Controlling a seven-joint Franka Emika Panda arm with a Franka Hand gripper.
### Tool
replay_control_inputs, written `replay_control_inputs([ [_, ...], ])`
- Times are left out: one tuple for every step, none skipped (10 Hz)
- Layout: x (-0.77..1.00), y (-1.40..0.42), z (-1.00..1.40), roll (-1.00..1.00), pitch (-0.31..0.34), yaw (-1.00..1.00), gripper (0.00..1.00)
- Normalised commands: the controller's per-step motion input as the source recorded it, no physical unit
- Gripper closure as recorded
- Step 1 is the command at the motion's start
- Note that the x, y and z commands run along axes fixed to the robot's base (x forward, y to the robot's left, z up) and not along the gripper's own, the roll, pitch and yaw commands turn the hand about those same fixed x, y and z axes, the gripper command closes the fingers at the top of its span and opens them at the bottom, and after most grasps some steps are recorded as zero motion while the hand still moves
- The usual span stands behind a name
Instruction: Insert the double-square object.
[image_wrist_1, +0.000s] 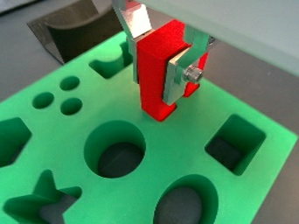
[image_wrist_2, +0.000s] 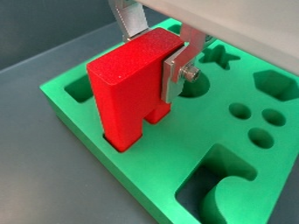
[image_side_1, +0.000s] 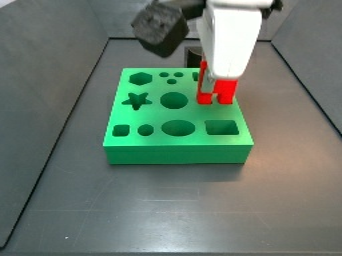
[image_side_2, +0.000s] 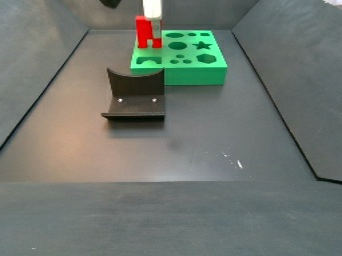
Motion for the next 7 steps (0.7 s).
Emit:
replay_control_inputs([
  [0.11,-0.03,-0.41,0.10,0.137,0.00,1.00],
  [0.00,0.00,-0.40,0.12,0.121,0.00,1.00],
  [0.00,0.00,-0.36,0.10,0.097,0.00,1.00],
  [0.00,0.05,-0.31,0.04,0.036,-0.01,1.00],
  [0.00,0.00,-0.04,0.00,0.000,0.00,1.00],
  [0.00,0.00,0.00,0.00,0.007,0.00,1.00],
  [0.00,0.00,0.00,0.00,0.000,0.00,1.00],
])
